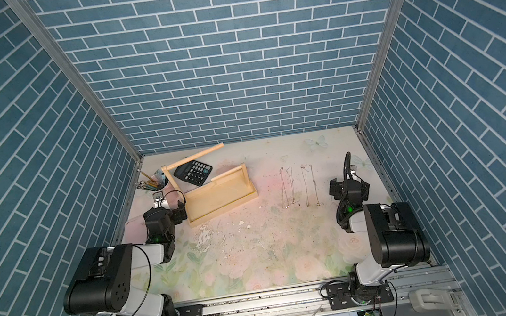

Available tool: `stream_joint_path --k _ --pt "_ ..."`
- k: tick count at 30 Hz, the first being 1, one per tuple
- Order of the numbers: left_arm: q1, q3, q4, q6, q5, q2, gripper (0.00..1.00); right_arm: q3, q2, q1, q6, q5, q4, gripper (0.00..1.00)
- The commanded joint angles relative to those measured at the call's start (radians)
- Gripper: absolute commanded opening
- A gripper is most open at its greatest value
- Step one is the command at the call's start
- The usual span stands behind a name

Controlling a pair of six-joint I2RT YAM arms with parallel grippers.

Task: Take the necklace off the jewelry display stand
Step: Reset both arms

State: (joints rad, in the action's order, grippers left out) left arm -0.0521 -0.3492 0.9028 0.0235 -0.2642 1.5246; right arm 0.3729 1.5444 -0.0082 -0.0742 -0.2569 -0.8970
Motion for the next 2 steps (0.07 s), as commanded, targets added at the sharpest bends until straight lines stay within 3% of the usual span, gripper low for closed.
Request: stream_joint_path --k 1,2 --pt "-0.005 -0.017 0.002 0.01 0.004 0.003 0.99 -0.001 -0.005 0.004 -0.007 0.007 -0.009 0.99" --pt "-0.005 -0.017 0.003 0.009 0.003 0.003 0.99 -0.002 -0.005 0.004 -0.009 0.008 -0.008 0.99"
